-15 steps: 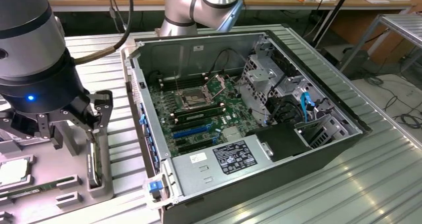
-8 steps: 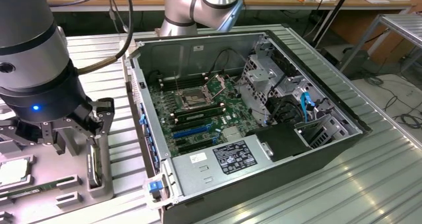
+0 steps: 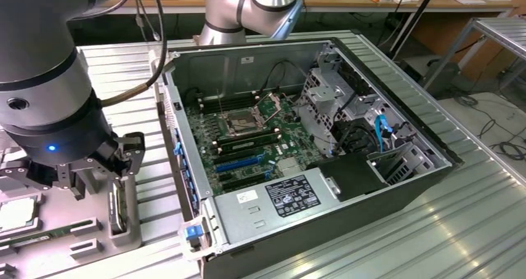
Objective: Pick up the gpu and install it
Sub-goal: 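Pick up the gpu and move the gpu toward the slot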
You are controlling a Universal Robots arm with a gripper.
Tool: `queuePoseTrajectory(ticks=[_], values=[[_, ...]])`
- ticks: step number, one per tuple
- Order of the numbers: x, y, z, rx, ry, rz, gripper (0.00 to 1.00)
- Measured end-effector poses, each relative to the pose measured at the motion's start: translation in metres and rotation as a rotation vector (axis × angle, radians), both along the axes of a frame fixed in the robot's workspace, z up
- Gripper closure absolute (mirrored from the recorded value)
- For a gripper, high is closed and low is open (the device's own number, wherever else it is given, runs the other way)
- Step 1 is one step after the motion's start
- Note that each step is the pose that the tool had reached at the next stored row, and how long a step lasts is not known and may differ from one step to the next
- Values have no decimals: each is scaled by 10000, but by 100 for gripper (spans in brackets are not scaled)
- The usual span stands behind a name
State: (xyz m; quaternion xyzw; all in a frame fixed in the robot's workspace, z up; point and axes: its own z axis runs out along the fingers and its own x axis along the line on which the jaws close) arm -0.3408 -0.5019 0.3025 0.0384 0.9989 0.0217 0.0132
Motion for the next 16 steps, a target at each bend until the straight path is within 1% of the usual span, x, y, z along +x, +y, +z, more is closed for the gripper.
queuePoseTrajectory(ticks=[9, 16], values=[[-1, -22, -124, 0, -2, 0, 46], [-1, -31, -251, 0, -5, 0, 46]])
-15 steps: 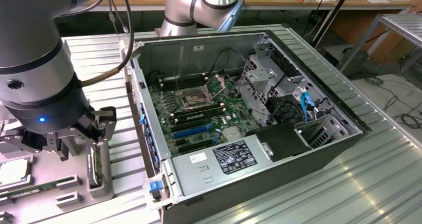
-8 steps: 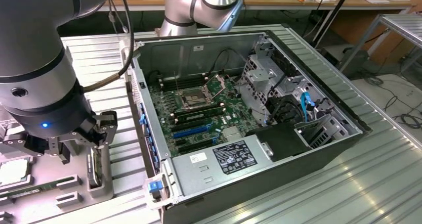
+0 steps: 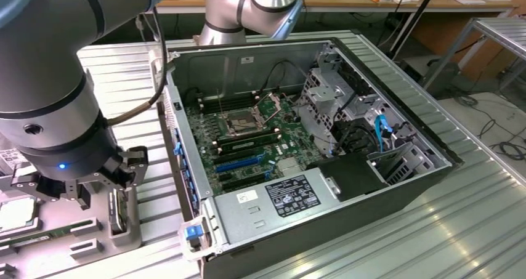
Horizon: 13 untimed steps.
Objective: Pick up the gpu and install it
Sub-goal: 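Pick up the gpu and move the gpu toward the slot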
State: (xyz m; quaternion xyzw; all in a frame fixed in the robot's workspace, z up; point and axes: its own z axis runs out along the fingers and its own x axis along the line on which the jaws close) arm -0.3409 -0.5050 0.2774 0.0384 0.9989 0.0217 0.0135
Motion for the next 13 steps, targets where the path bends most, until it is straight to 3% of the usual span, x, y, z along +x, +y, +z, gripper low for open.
queuePoseTrajectory(ticks=[13], values=[[7, 7, -276, -6, 0, 0, 46]])
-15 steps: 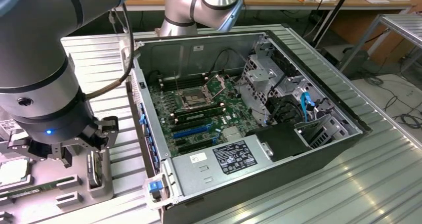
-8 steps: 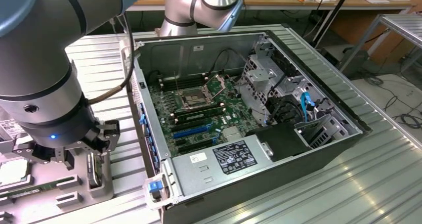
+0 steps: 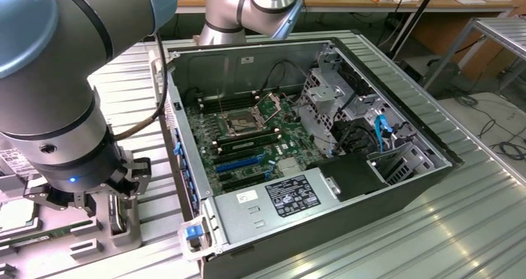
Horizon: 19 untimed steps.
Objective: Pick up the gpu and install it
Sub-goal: 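Pick up the gpu and move the gpu toward the slot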
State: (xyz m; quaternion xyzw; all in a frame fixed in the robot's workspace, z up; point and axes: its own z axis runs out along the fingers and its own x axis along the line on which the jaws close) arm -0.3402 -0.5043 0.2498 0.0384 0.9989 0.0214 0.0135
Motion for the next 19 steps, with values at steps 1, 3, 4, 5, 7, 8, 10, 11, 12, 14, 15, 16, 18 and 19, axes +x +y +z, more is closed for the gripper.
queuePoseTrajectory(ticks=[1, 3, 4, 5, 7, 8, 10, 11, 12, 14, 15, 16, 18, 19], values=[[2, 7, -6, -1, 1, -2, 46], [7, 43, -11, -1, 0, 0, 46], [7, 49, -12, 0, 0, 0, 46], [7, 65, -11, -1, 1, 0, 46], [10, 157, -12, 0, -1, 0, 46], [9, 201, -12, -1, 0, -1, 46], [9, 212, -22, 1, -1, 1, 46], [7, 212, -24, -1, 1, 2, 46], [5, 212, -25, -2, 1, 0, 46], [5, 212, -25, -2, 2, 0, 46], [5, 212, -25, -2, 1, 0, 46], [5, 212, -26, -2, 1, 0, 46], [5, 212, -26, -1, 0, 0, 46], [5, 212, -26, -1, 0, 0, 46]])
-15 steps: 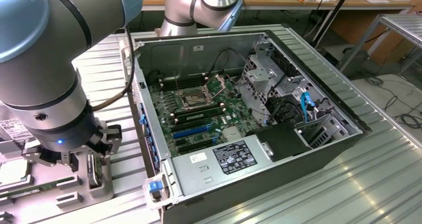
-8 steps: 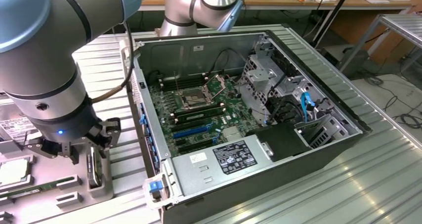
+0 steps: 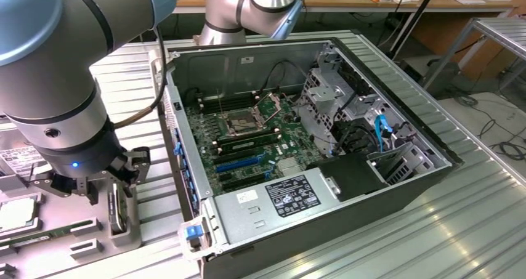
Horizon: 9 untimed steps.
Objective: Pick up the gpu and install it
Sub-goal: 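Pick up the gpu and move the gpu toward the slot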
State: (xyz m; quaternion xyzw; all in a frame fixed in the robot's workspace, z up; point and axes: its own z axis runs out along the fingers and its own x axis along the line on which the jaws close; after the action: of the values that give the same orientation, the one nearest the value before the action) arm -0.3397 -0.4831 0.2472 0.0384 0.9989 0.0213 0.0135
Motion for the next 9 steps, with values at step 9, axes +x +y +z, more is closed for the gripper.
queuePoseTrajectory(ticks=[9], values=[[0, 0, 0, 0, 0, 0, 39]])
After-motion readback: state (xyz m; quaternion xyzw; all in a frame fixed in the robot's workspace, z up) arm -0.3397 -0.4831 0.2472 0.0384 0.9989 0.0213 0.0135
